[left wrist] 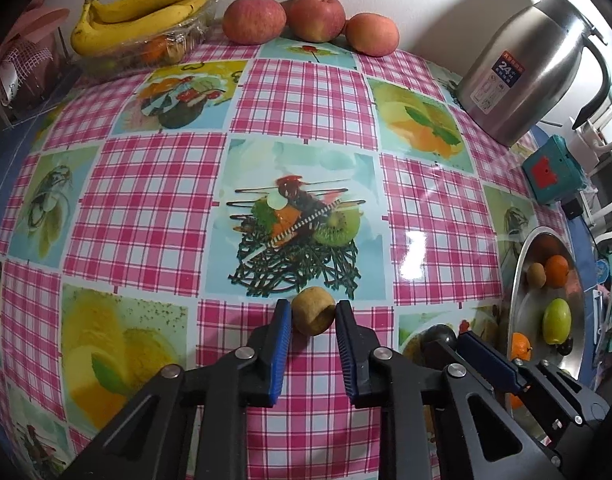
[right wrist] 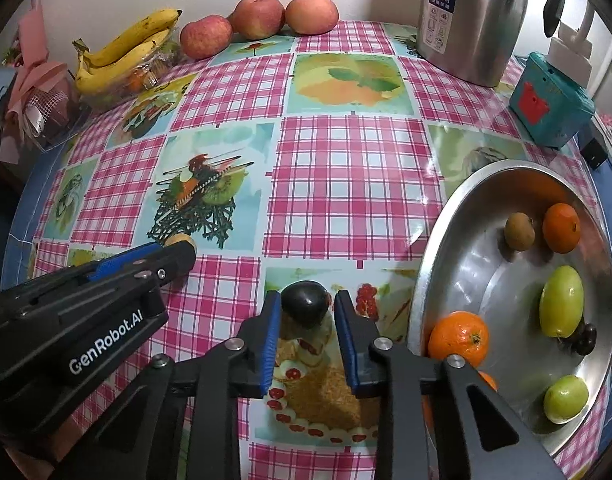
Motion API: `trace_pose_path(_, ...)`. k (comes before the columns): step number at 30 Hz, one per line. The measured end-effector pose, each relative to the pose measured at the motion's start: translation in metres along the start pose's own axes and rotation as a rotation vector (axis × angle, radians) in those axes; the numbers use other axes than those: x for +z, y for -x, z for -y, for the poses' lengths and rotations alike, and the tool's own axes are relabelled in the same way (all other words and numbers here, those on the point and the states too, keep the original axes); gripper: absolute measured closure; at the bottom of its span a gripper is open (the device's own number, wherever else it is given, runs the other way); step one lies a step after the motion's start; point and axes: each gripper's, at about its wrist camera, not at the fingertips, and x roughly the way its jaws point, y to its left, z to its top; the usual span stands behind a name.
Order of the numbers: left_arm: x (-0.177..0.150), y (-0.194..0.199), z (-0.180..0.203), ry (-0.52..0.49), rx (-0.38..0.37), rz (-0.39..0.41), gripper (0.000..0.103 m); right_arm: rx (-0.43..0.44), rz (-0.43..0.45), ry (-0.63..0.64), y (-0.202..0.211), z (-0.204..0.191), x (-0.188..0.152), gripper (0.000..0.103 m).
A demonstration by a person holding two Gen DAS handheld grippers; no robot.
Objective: Organize fruits
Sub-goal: 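Grasp the last dark plum with the right gripper while the left grasps the brown fruit, then lift and carry the plum and brown fruit over the steel bowl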
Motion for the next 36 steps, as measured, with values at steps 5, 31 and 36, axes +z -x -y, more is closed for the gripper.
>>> trace_pose_path(5,0.001,0.003,0.000,0.005,-0.009,0.002,0.079,0.018,-0.003,-0.008,0.001,0.000,0.000,0.080)
trace_pose_path(31,0.010,0.051,0.009,0.011,-0.038,0.079,0.079,0.057,0.081,-0.021,0.044,0.007,0.005,0.080)
trace_pose_path(36,0.010,0.055,0.016,0.007,-0.039,0.088,0.079,0.059,0.078,-0.036,0.047,0.014,0.005,0.080)
